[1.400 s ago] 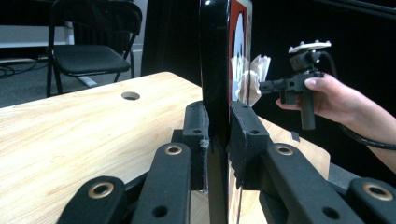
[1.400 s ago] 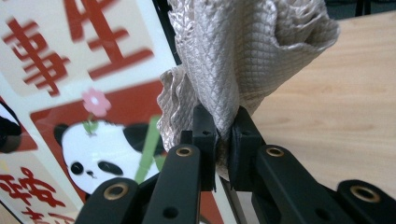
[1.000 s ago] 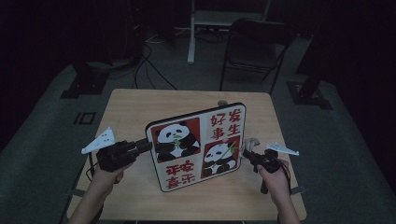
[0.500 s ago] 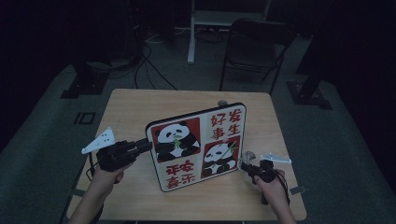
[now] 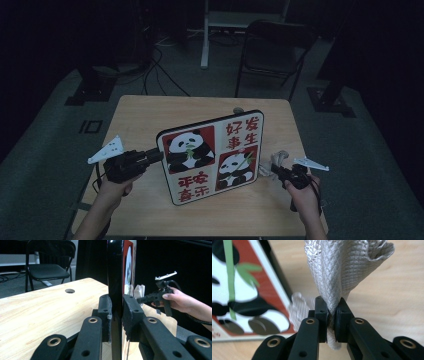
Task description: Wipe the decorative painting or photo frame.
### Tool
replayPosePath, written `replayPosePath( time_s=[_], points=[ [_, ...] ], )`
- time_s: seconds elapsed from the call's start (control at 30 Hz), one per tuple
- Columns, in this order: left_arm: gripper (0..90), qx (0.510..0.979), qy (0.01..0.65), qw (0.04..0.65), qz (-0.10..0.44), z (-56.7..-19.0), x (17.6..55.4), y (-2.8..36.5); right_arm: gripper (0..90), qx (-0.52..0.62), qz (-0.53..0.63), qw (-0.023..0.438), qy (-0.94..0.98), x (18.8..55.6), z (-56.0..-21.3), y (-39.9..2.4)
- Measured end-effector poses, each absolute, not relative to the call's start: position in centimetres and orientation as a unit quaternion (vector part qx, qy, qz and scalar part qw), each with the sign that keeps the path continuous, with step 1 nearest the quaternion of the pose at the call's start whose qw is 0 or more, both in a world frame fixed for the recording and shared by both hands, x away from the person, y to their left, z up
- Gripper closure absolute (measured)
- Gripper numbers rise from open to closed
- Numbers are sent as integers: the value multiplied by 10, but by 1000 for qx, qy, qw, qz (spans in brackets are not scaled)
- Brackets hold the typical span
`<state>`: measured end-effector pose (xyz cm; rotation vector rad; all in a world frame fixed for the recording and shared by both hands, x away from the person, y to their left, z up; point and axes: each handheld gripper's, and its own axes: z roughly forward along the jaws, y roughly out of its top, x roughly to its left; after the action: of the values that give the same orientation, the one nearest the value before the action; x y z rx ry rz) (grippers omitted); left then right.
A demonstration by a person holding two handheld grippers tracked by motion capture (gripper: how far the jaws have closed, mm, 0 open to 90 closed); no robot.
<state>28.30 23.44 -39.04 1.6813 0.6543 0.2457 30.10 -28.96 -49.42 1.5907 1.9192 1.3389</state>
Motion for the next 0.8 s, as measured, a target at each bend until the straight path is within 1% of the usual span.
replayPosePath(
  time_s=[0.13, 0.23, 0.3, 0.4, 0.47, 0.5, 0.57, 0.63, 0.7, 0.73, 0.8],
  points=[
    [787, 726, 286, 617, 102, -391, 284, 235, 821, 551, 480, 160, 663, 312, -494, -291],
    [786, 728, 284, 615, 105, -391, 284, 235, 803, 551, 468, 163, 671, 328, -503, -291],
    [786, 729, 284, 614, 106, -390, 283, 234, 774, 554, 459, 172, 673, 339, -511, -291],
    [786, 729, 283, 614, 106, -391, 283, 235, 671, 561, 442, 182, 676, 354, -521, -291],
    [785, 729, 282, 615, 105, -391, 284, 235, 535, 563, 432, 198, 676, 362, -526, -292],
    [783, 729, 281, 615, 106, -391, 284, 235, 521, 564, 433, 203, 674, 366, -527, -293],
    [778, 729, 280, 615, 106, -391, 283, 235, 453, 564, 431, 215, 671, 371, -526, -297],
    [749, 729, 277, 617, 105, -390, 283, 235, 422, 566, 421, 225, 672, 376, -523, -300],
    [712, 730, 276, 617, 106, -389, 282, 234, 331, 562, 417, 245, 671, 379, -520, -302],
    [712, 732, 273, 614, 108, -388, 281, 234, 323, 562, 416, 258, 666, 381, -518, -304],
    [677, 733, 270, 614, 111, -387, 280, 233, 313, 569, 419, 274, 652, 381, -513, -308]
  ],
)
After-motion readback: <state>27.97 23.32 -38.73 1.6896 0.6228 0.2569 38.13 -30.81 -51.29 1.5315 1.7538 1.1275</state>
